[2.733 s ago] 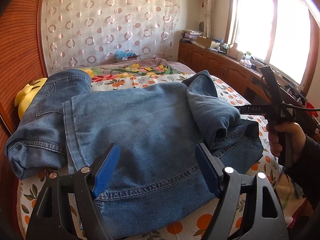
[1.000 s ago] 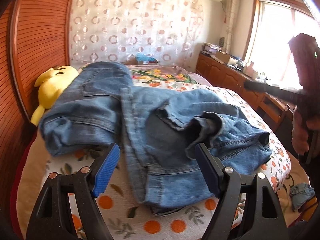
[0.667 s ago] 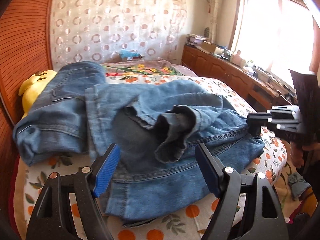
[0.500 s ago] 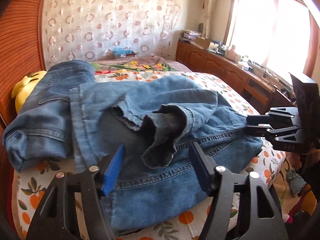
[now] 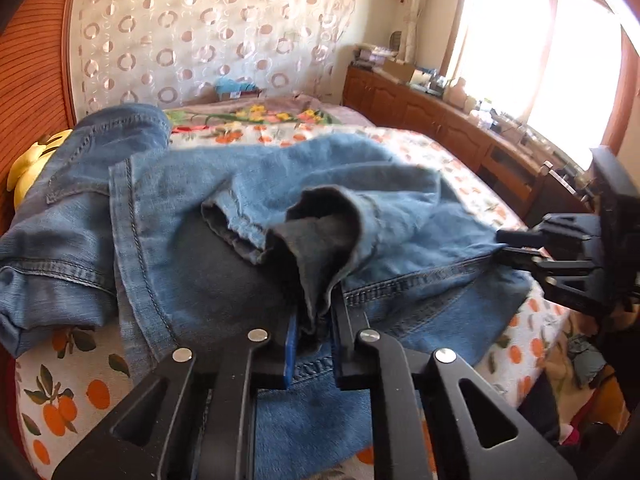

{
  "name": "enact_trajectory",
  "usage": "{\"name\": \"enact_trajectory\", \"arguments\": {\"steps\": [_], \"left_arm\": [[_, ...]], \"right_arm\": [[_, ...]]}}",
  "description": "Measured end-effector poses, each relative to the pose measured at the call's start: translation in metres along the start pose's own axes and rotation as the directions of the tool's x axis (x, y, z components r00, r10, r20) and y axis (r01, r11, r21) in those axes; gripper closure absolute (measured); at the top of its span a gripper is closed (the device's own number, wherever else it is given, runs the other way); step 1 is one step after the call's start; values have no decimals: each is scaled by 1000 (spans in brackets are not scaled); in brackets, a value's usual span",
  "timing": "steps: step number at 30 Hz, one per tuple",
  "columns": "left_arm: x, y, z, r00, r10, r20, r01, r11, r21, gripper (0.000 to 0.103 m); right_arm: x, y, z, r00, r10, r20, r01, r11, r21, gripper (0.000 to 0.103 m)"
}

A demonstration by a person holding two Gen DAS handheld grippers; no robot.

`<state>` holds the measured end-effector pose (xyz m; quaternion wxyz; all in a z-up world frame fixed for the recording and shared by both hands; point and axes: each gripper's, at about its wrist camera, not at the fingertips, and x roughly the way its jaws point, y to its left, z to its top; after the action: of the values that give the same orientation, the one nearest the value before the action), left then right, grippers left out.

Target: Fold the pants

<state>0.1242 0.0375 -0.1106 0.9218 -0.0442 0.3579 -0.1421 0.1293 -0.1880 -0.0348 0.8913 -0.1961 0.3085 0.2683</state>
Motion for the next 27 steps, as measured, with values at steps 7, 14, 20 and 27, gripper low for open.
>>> {"name": "enact_trajectory", "arguments": {"steps": [7, 14, 20, 27], "left_arm": [[-64, -3, 6, 993, -79, 90, 81, 997, -14, 90], [-70, 5, -23, 999, -35, 32, 36, 999, -39, 90], [-42, 15, -42, 999, -13, -52, 9, 997, -73, 89], [-51, 16, -44, 999, -3, -34, 1, 997, -72, 84]], "right_arm": [[-29, -15, 1, 988, 113, 108, -121, 990, 69, 98], [-36, 8, -21, 976, 203, 82, -208, 977, 54, 98], [-15, 8, -28, 977, 210, 37, -212, 976, 57, 97], [-22, -4, -17, 975, 220, 35, -222, 972, 81, 93]]}}
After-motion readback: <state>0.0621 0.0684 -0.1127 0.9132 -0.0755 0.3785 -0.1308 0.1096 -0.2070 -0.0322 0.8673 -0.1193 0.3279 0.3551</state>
